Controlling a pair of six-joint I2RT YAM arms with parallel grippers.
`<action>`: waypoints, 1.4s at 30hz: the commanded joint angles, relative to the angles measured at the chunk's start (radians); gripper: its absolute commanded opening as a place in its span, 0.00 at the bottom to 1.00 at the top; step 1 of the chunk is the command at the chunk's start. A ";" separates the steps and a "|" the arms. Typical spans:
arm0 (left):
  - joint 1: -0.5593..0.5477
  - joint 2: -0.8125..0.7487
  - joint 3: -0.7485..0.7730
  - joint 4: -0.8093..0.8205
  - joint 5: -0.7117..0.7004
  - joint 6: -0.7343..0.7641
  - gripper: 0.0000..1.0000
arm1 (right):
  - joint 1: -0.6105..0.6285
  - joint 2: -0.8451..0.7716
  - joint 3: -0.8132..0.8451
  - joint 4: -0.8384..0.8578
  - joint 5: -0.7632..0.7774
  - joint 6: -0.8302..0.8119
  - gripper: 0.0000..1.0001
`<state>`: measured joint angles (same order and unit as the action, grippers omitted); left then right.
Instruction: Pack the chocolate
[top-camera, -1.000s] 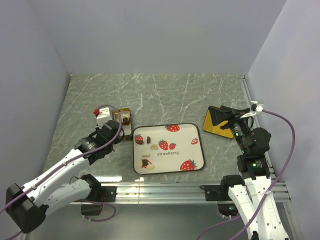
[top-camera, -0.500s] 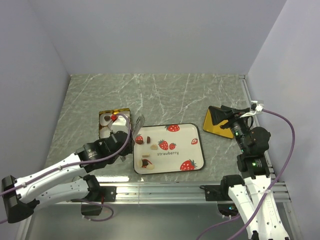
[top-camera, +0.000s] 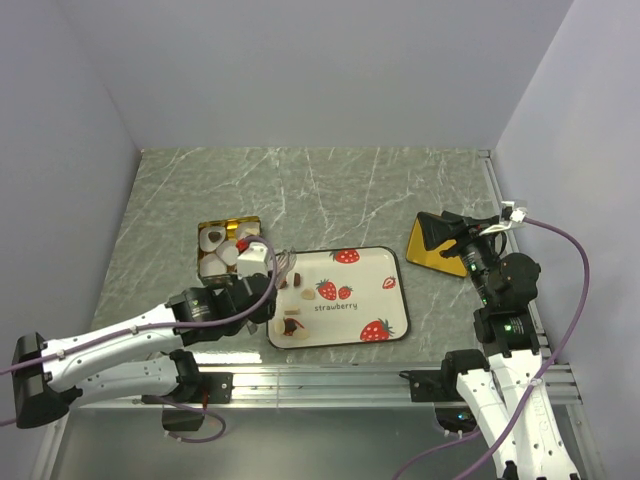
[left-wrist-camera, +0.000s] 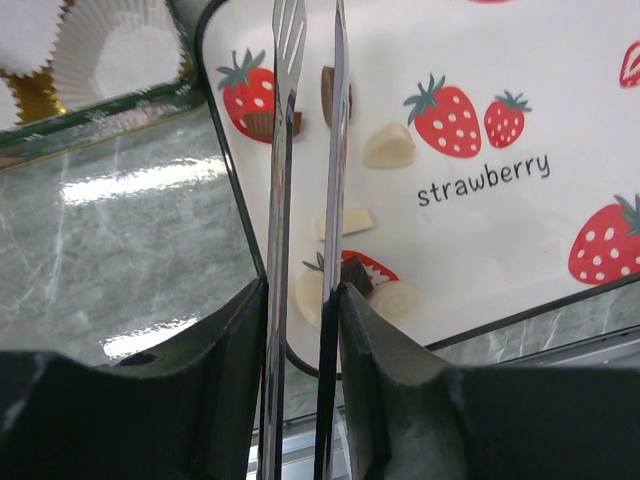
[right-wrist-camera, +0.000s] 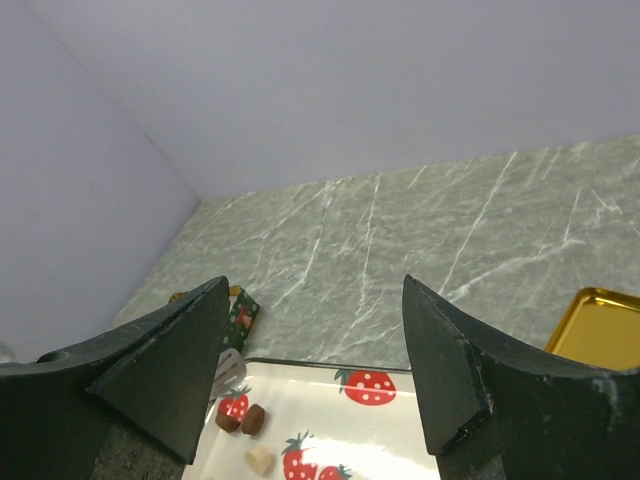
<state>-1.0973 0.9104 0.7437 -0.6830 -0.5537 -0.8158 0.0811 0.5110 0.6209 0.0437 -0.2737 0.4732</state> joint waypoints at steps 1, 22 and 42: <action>-0.041 0.048 0.011 0.017 -0.041 -0.049 0.39 | 0.009 0.006 0.013 0.021 0.005 -0.018 0.76; -0.147 0.212 0.074 -0.035 -0.086 -0.115 0.41 | 0.006 -0.011 0.013 0.010 0.005 -0.018 0.76; -0.104 0.209 0.094 0.046 -0.121 -0.020 0.23 | 0.008 -0.005 0.011 0.019 0.001 -0.015 0.76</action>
<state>-1.2282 1.1316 0.7918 -0.7086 -0.6514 -0.8936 0.0811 0.5068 0.6209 0.0364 -0.2741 0.4728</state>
